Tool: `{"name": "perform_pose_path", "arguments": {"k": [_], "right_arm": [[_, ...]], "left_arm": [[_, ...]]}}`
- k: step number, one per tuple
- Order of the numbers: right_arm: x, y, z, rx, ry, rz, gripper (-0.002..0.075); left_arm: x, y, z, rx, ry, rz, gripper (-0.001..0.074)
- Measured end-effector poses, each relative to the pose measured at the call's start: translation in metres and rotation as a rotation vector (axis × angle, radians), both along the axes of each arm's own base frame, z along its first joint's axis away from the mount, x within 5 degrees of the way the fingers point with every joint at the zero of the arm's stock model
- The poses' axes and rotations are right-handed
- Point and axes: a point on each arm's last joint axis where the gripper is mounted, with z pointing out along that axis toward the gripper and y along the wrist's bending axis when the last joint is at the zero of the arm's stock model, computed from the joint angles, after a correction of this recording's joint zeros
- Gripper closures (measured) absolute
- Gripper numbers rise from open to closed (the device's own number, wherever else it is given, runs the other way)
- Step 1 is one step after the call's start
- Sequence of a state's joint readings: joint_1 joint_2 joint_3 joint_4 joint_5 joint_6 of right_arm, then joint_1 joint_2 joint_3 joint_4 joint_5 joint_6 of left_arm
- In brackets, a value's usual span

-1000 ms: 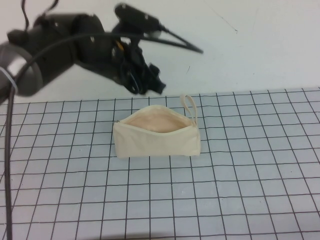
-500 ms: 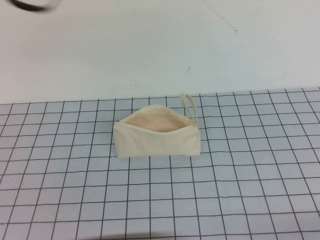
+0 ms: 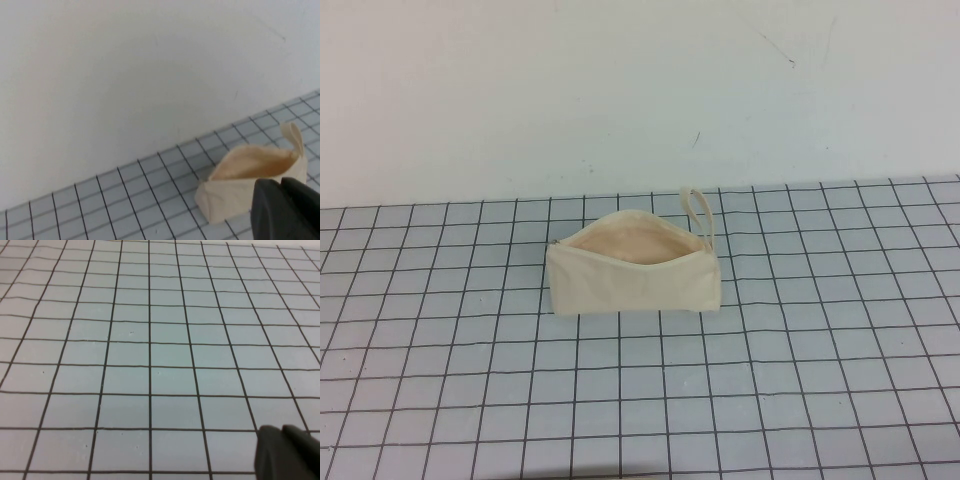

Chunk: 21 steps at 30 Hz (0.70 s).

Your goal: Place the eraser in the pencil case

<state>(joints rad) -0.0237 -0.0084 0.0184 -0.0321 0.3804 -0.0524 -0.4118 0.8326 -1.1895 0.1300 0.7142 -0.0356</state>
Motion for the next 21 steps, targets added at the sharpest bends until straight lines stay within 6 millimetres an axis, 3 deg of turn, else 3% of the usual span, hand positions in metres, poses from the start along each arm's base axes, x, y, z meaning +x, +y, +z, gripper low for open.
{"name": "perform_pose_path", "arguments": {"k": [3,4,15,21], "right_arm": [[0.0,0.0,0.0,0.0,0.0,0.0,0.0726],[0.0,0.0,0.0,0.0,0.0,0.0,0.0726],[0.0,0.0,0.0,0.0,0.0,0.0,0.0726],[0.0,0.0,0.0,0.0,0.0,0.0,0.0726]], "left_arm": [[-0.019,0.009,-0.025,0.018,0.063,0.008,0.0735],[-0.026,0.012,-0.044,0.033,0.117,0.013,0.0735],[-0.029,0.013,-0.132,0.136,0.399,0.02,0.0736],[-0.048,0.023,-0.175,0.155,0.446,0.04,0.0736]]}}
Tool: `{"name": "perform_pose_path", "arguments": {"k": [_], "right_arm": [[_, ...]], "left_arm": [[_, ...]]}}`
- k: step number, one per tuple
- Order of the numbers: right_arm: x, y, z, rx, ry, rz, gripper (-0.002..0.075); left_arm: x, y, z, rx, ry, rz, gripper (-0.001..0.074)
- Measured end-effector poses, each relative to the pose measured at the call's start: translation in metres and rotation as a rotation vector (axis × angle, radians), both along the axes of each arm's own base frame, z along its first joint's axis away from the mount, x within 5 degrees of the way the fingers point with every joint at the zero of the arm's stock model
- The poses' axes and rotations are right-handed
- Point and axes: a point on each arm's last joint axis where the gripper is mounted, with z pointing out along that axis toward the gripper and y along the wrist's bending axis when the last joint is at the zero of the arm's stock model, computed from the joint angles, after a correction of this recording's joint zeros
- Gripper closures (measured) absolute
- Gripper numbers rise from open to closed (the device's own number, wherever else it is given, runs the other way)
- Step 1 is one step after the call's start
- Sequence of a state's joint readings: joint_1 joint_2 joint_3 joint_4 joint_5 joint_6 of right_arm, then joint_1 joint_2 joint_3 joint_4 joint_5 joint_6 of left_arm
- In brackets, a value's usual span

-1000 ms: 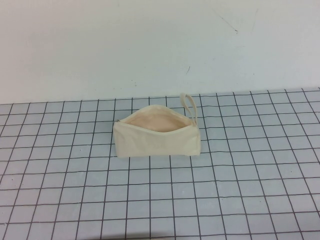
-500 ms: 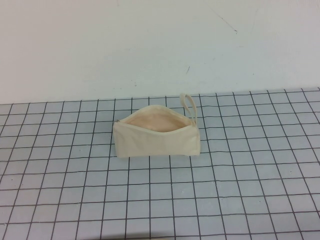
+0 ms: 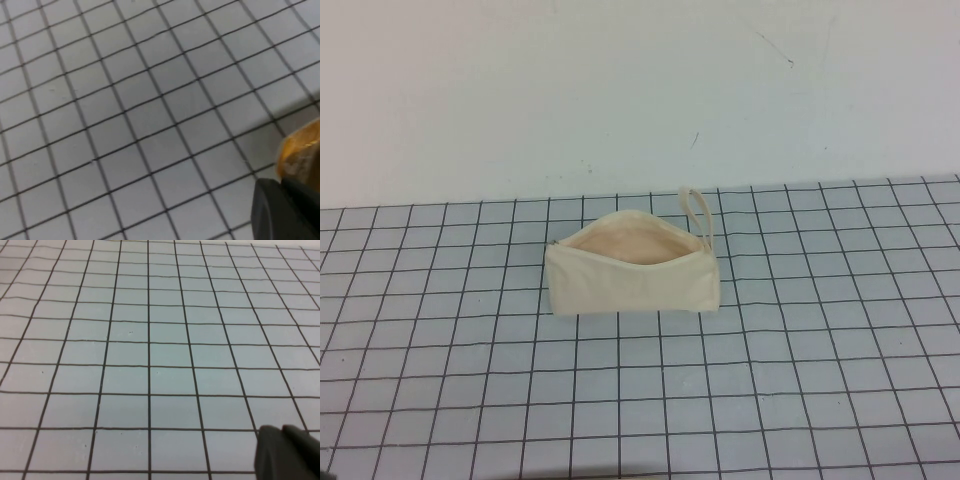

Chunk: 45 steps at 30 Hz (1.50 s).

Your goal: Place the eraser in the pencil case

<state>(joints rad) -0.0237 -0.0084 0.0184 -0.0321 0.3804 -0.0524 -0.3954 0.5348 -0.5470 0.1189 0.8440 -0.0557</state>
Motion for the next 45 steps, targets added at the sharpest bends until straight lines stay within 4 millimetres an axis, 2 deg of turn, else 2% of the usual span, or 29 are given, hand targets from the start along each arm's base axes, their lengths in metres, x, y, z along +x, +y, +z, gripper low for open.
{"name": "perform_pose_path", "arguments": {"k": [5,9,12,17,21,27,33,45], "right_arm": [[0.0,0.0,0.0,0.0,0.0,0.0,0.0726],[0.0,0.0,0.0,0.0,0.0,0.0,0.0726],[0.0,0.0,0.0,0.0,0.0,0.0,0.0726],[0.0,0.0,0.0,0.0,0.0,0.0,0.0726],[0.0,0.0,0.0,0.0,0.0,0.0,0.0726],[0.0,0.0,0.0,0.0,0.0,0.0,0.0726],[0.0,0.0,0.0,0.0,0.0,0.0,0.0726],[0.0,0.0,0.0,0.0,0.0,0.0,0.0726]], "left_arm": [[-0.018,0.014,-0.018,-0.066,-0.239,0.067,0.0736],[-0.025,0.017,-0.034,-0.199,-0.515,0.137,0.0736],[-0.028,0.019,-0.051,-0.325,-0.618,0.226,0.0736],[-0.029,0.023,-0.093,-0.41,-0.577,0.366,0.0736],[-0.031,0.023,-0.106,-0.4,-0.485,0.396,0.0736],[-0.033,0.022,-0.11,-0.381,-0.424,0.396,0.0736],[-0.033,0.022,-0.11,-0.32,-0.432,0.361,0.0736],[-0.033,0.022,-0.11,-0.309,-0.431,0.355,0.0736]]}}
